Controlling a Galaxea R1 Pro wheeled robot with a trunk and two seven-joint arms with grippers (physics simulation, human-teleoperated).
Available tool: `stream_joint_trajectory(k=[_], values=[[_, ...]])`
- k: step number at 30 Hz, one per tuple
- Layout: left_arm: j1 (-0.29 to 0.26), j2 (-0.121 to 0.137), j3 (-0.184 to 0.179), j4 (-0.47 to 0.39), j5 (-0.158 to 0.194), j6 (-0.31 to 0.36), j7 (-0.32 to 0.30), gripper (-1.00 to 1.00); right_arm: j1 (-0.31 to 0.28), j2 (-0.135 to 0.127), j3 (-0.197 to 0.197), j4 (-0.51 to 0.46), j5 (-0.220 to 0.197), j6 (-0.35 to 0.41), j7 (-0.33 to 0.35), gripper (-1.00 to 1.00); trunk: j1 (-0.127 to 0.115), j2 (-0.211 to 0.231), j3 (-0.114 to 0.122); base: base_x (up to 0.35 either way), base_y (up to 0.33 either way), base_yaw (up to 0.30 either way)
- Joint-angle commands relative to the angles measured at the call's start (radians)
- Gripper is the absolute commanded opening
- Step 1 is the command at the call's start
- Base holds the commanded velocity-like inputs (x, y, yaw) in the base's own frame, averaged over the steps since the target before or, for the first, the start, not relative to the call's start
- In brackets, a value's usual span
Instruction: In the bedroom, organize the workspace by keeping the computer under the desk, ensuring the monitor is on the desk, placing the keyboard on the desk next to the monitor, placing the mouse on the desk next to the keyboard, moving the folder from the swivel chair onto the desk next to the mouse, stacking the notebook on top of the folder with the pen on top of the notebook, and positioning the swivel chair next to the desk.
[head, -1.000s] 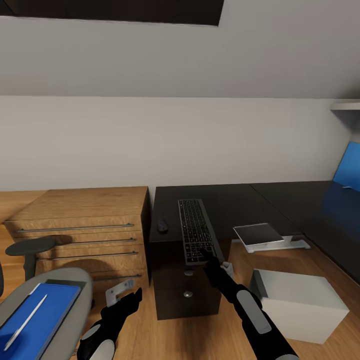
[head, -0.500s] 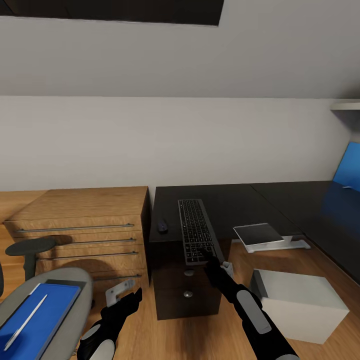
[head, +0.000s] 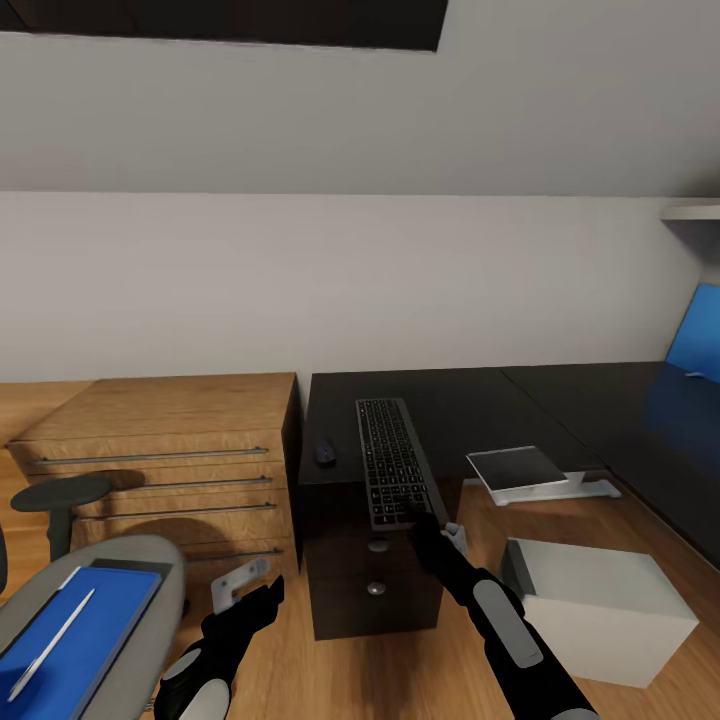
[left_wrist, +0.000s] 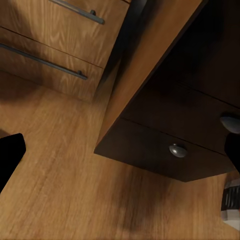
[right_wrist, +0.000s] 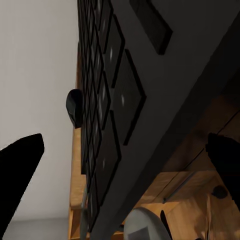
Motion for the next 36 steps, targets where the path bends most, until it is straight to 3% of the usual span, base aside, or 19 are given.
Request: stream_joint_trajectory(k=[1, 7, 26, 36], values=[[-0.001, 0.001, -0.002, -0.001, 0.004, 0.003, 0.007, 1.00, -0.001, 0.000, -0.001, 0.000, -0.006, 0.003, 0.001, -1.00, 0.000, -0.001, -0.001, 0.000, 0.000, 0.000], [-0.001, 0.000, -0.002, -0.001, 0.005, 0.003, 0.007, 1.00, -0.001, 0.000, -0.001, 0.000, -0.006, 0.003, 0.000, -1.00, 0.000, -0.001, -0.001, 0.000, 0.000, 0.000], [-0.001, -0.002, -0.003, -0.001, 0.004, 0.003, 0.007, 1.00, -0.001, 0.000, -0.001, -0.009, -0.006, 0.003, 0.002, -1.00, -0.073, 0.132, 0.059, 0.000, 0.000, 0.000], [-0.001, -0.003, -0.003, 0.003, 0.004, 0.001, 0.008, 1.00, 0.010, -0.001, -0.001, -0.126, -0.008, 0.002, -0.008, -1.00, -0.111, 0.202, 0.090, 0.000, 0.000, 0.000]])
